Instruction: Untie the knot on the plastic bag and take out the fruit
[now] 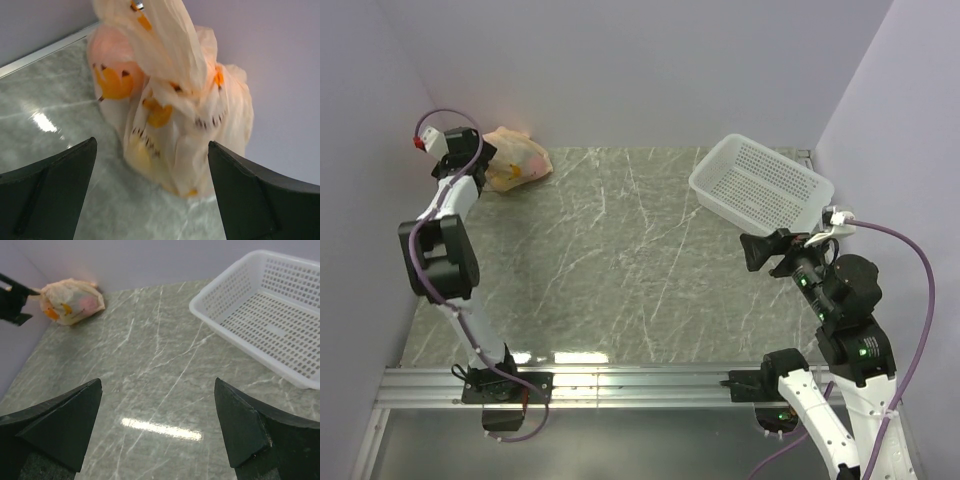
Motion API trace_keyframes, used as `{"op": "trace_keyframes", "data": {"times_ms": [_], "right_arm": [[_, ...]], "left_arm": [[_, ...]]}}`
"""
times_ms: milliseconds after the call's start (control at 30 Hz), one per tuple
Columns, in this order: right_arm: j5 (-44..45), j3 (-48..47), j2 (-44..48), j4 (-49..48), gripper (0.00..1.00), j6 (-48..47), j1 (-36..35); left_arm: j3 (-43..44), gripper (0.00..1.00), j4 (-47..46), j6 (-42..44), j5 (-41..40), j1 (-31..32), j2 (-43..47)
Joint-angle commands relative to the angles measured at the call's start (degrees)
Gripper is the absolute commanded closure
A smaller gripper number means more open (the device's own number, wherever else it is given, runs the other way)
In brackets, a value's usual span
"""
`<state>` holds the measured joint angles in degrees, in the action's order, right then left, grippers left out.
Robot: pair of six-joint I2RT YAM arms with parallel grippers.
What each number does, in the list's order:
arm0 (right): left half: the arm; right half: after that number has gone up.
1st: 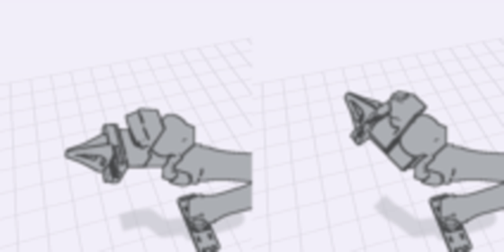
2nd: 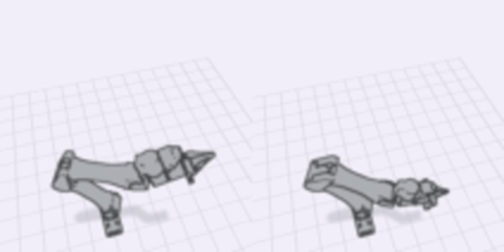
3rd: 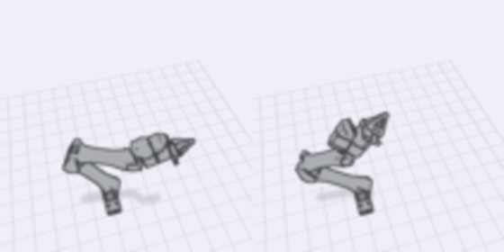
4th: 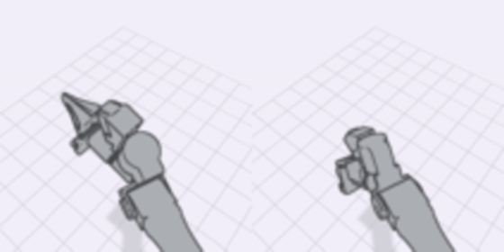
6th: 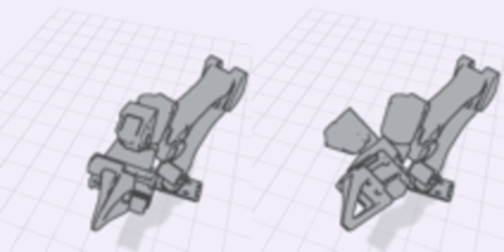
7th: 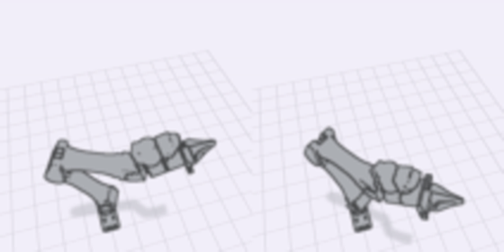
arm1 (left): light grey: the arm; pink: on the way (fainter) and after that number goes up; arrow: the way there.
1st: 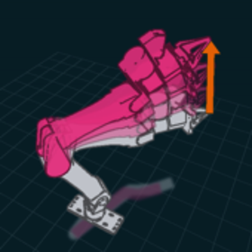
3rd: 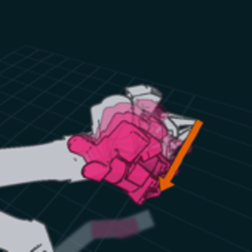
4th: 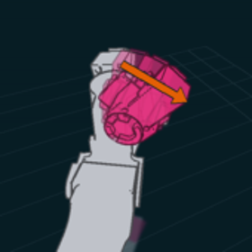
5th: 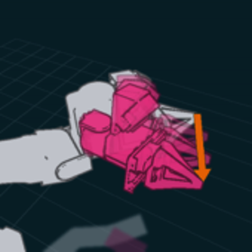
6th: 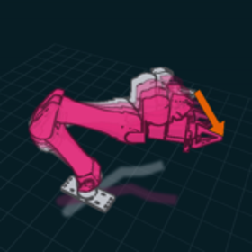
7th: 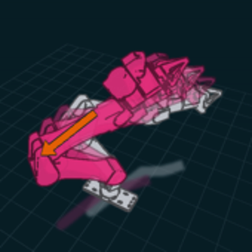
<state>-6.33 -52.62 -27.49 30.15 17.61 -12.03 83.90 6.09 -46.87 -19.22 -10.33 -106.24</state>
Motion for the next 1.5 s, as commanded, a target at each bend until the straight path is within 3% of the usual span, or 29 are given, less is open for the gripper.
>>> {"op": "trace_keyframes", "data": {"times_ms": [0,167,267,333,367,467,500,633,767,1033,1233,1333,1433,1467], "right_arm": [[-4.56,-0.64,0.33,-0.79,0.0,0.59,-0.36],[-7.64,-0.2,0.41,-1.32,0.0,0.76,-0.45],[-8.53,-0.2,0.06,-0.62,0.0,0.67,-0.36],[-8.53,-0.29,-0.11,-0.01,0.0,0.94,-0.45],[-8.61,-0.2,-0.11,0.08,0.0,1.03,-0.36],[-9.23,0.06,-0.02,0.0,0.0,1.03,-0.36],[-9.32,0.15,0.06,-0.09,0.0,1.11,-0.36],[-10.37,0.15,-0.37,-0.62,0.0,0.85,-0.45],[-12.04,-0.64,-4.05,-0.36,0.0,0.24,-0.36],[-16.79,0.15,-11.88,-5.01,0.0,2.08,-2.55],[-3.55,2.61,-18.98,-9.67,0.0,5.59,-15.37],[0.6,3.66,-22.86,-11.16,0.0,8.05,-21.53],[5.44,5.33,-28.13,-12.92,0.0,11.3,-27.94],[7.97,5.6,-29.11,-13.1,0.0,13.22,-29.79]], "left_arm": [[7.32,0.02,-5.46,-2.7,2.7,-0.66,-7.37],[16.02,0.05,-10.57,-2.34,7.34,-0.57,-16.88],[20.33,0.19,-11.36,-2.7,10.25,-0.66,-22.34],[21.04,0.38,-13.29,-3.05,13.24,-0.66,-24.45],[20.78,0.58,-14.16,-2.96,14.29,-0.57,-25.07],[19.2,0.98,-17.95,-1.48,18.69,-0.57,-24.9],[18.94,0.99,-18.21,-0.95,22.09,-0.4,-24.46],[13.16,1.0,-20.06,1.69,28.27,1.44,-20.16],[4.1,0.99,-18.84,4.24,31.18,6.53,-10.17],[-23.05,0.99,-16.55,1.35,25.21,23.32,10.76],[-46.78,1.0,-21.9,-9.34,13.61,38.7,28.52],[-55.84,0.94,-25.15,-16.9,10.96,46.43,34.07],[-59.73,0.76,-24.91,-18.96,11.22,54.52,37.15],[-59.55,0.56,-23.16,-18.0,11.49,57.06,39.24]]}}
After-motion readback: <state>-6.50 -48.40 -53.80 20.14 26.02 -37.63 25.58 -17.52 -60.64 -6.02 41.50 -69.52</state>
